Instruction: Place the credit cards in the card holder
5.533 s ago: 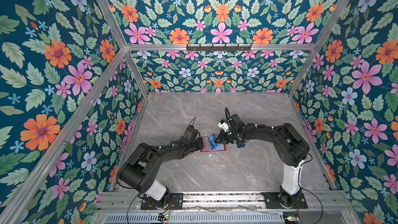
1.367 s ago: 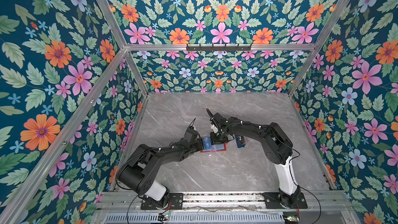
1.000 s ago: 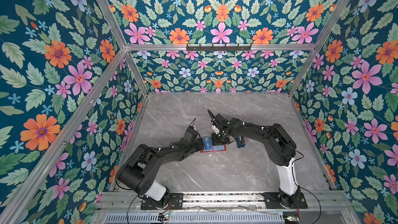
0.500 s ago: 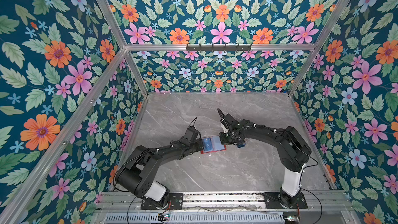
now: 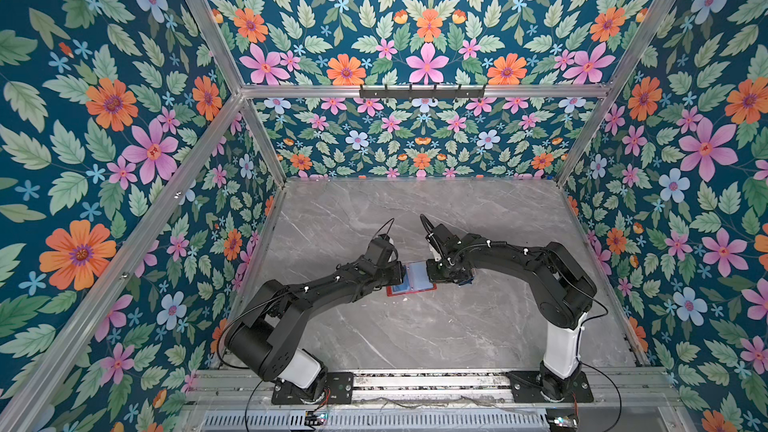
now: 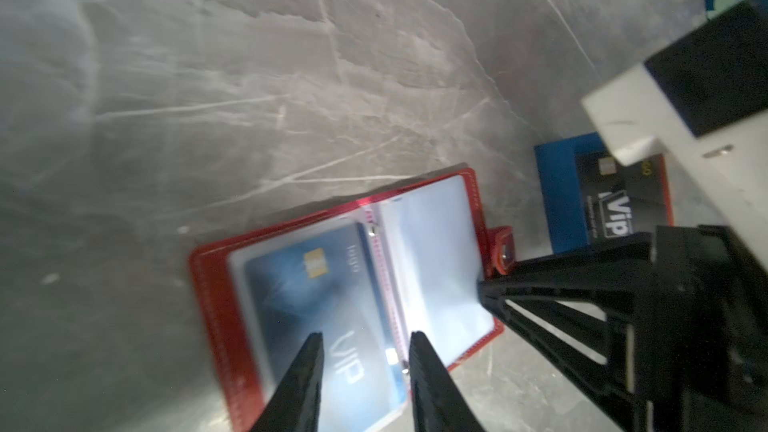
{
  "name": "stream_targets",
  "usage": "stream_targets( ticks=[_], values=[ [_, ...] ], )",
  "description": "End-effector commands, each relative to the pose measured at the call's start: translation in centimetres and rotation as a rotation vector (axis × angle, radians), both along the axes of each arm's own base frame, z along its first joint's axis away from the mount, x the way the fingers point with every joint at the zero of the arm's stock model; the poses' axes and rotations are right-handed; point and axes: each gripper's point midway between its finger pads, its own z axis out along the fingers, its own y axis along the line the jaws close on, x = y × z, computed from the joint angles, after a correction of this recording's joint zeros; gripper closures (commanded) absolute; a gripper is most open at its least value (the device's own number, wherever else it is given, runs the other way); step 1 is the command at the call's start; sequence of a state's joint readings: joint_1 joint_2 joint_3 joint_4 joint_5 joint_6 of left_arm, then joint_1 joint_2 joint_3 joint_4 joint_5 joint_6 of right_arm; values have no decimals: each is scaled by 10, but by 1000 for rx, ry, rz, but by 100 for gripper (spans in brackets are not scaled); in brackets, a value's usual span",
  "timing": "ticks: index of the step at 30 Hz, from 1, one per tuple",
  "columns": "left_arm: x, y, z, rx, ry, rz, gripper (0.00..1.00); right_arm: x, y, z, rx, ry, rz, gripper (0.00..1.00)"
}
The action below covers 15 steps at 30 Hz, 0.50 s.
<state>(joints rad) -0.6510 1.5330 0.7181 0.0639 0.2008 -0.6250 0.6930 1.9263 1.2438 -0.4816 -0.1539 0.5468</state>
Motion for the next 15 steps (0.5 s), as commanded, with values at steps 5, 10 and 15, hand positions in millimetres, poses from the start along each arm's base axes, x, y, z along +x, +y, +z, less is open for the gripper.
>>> stream_targets(
  ticks=[5,10,15],
  values=[
    [2,-35,4,-110,8,-89,66,-13,-1,-10,-13,60,11,78],
    [8,-34,-10,-83,42,-49,67,-14,-1,-11,-17,62,15,79],
    [9,-28,-20,-43,58,-22,67,-14,-1,-12,-18,63,15,79]
  ],
)
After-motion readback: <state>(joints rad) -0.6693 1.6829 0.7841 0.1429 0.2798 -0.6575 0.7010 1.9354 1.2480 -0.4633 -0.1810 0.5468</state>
